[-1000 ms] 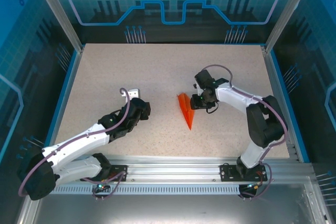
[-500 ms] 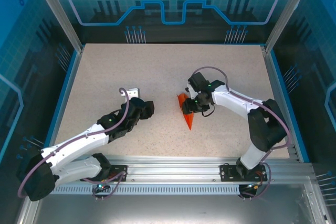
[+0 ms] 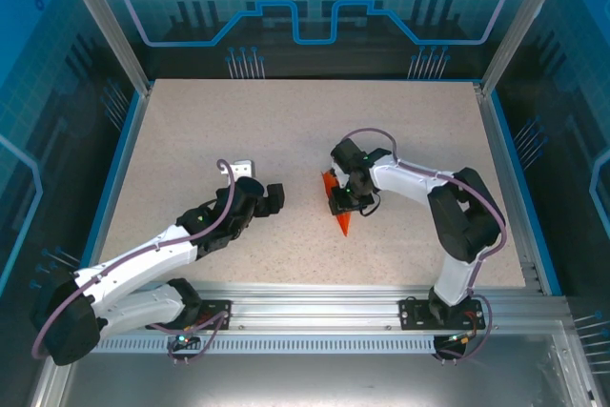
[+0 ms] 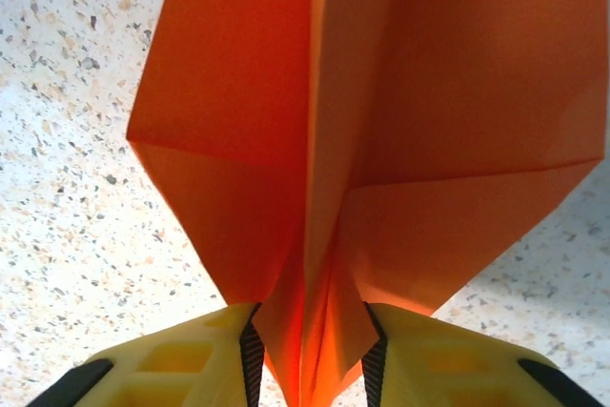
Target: Fold a paper plane with a square sheet of paper (fold left side to right side)
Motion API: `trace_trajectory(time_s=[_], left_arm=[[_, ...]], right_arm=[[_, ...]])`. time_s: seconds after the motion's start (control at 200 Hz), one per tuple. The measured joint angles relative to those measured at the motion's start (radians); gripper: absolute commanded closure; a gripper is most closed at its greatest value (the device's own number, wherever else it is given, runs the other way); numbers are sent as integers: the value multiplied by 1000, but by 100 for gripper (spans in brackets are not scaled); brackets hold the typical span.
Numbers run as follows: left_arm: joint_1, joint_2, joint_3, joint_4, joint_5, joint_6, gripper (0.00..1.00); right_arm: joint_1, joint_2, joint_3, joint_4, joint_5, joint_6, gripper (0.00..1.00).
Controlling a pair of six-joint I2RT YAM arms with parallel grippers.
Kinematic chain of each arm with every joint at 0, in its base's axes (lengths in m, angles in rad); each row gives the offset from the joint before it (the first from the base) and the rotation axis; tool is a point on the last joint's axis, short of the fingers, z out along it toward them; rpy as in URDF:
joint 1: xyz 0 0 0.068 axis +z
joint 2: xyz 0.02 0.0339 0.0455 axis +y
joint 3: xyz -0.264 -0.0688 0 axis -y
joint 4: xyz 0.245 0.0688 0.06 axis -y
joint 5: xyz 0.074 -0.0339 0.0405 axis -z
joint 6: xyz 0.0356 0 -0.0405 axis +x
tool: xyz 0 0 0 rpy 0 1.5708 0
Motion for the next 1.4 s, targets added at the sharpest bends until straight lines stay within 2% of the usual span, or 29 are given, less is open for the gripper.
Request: trace_trajectory(time_s=[0.22, 0.35, 0.395, 0.64, 0.84, 1.0, 1.185, 1.396], left_arm=[[0, 0, 0, 0, 2, 3, 1], [0, 0, 0, 0, 3, 3, 1], [0, -1, 0, 0, 3, 4, 1], [0, -23, 0, -2, 3, 11, 1], [0, -26, 0, -12, 8, 29, 1], [0, -32, 0, -13, 18, 30, 1], [0, -32, 0, -20, 19, 30, 2], [0, -32, 0, -27, 19, 30, 1]], right_arm=[[4, 32, 8, -2, 39, -3, 74], [18, 51, 27, -13, 45, 1, 92], [23, 53, 47, -27, 51, 13, 94], [22, 135, 361, -155, 163, 66, 96], [-4, 332, 645, -242, 253, 92, 96], [-29, 490, 817, -292, 270, 107, 95], [-43, 605, 932, -343, 277, 106, 94], [-43, 628, 958, -368, 277, 100, 90]])
